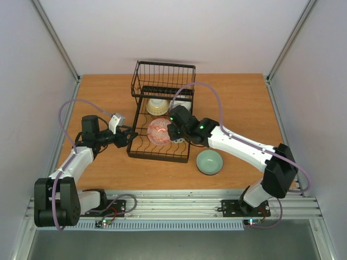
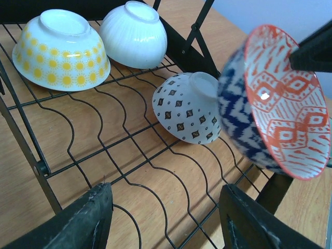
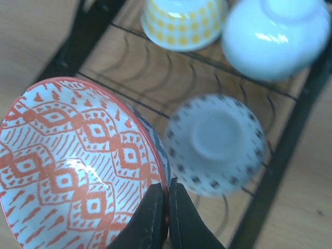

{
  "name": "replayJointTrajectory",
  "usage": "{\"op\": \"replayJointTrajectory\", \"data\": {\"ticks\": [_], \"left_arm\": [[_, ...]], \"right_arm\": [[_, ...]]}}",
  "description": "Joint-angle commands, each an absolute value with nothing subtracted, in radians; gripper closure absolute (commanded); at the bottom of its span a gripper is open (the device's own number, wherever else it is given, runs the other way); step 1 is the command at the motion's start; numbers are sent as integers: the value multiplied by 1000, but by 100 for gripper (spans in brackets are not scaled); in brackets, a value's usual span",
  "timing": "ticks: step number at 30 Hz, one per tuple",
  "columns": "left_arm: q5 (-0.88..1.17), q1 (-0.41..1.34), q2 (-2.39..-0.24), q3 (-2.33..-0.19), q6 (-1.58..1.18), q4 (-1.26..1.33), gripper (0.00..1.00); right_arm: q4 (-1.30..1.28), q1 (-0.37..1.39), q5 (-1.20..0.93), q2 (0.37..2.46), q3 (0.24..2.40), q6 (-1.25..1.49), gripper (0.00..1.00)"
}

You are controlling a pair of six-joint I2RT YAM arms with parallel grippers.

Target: Load the bowls into the dish rack

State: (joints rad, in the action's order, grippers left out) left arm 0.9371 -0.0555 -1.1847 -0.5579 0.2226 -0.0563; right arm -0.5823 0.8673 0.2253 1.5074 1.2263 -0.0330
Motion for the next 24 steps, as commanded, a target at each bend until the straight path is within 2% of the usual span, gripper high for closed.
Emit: {"op": "replayJointTrajectory", "data": {"ticks": [1, 9, 24], "left_arm": [[963, -55, -1198, -590, 248, -57, 42], [975, -53, -1180, -585, 253, -61, 42], [970, -51, -1198, -591, 255, -63, 43]], "right_arm": [[-499, 901, 205, 1605, 1361, -81, 99], [-510, 936, 226, 1744, 1481, -111, 99], [-504, 977, 224, 1755, 1530, -144, 99]]}}
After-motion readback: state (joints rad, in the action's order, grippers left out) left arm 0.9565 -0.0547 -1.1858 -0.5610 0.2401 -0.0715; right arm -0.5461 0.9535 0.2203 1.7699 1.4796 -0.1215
